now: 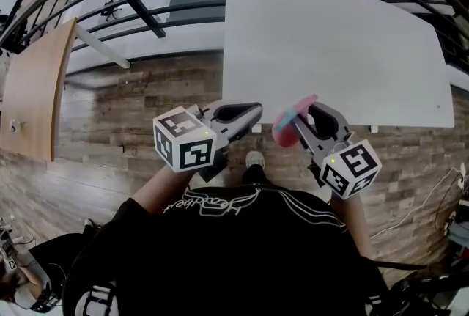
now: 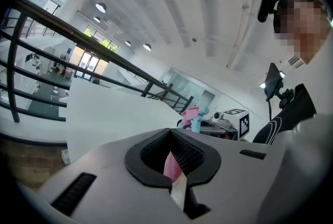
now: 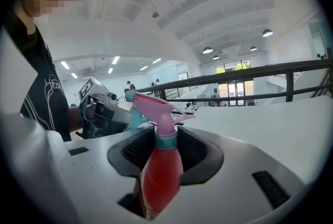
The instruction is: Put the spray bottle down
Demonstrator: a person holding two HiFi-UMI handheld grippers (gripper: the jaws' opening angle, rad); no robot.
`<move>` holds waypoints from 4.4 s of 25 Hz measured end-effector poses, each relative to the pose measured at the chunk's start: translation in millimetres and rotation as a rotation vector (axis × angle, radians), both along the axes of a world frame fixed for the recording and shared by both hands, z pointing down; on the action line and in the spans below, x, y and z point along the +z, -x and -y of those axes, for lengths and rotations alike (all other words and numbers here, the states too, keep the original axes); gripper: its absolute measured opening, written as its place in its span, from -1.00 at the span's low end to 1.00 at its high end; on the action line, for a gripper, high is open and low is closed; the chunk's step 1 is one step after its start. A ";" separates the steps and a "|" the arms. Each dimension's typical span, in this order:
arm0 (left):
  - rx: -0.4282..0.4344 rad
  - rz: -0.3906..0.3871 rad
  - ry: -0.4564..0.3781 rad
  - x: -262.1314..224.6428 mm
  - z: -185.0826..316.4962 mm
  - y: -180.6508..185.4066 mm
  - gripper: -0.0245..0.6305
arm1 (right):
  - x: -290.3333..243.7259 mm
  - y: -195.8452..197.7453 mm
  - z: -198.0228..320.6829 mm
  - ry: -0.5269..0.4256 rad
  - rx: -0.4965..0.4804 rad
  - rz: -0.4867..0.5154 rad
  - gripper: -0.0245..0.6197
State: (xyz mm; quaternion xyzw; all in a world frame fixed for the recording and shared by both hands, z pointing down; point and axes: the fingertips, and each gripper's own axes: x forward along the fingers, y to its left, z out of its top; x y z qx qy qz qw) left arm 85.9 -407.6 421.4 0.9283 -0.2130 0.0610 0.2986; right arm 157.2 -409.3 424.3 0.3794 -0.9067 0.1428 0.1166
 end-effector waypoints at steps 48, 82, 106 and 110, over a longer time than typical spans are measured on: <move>-0.032 -0.003 0.097 56.2 93.7 -8.8 -0.90 | 44.0 -4.9 183.9 -0.224 0.078 -0.037 -0.50; 0.022 0.001 0.124 63.6 73.4 -14.6 -0.90 | 57.9 -20.5 158.7 -0.242 0.141 -0.035 -0.50; 0.073 -0.022 -0.107 -56.7 -41.6 16.0 -0.90 | -56.0 32.0 -39.5 -0.102 0.002 0.009 -0.64; 0.095 -0.021 -0.144 -76.9 -71.6 21.1 -0.90 | -71.1 36.8 -69.2 -0.098 0.007 0.020 -0.79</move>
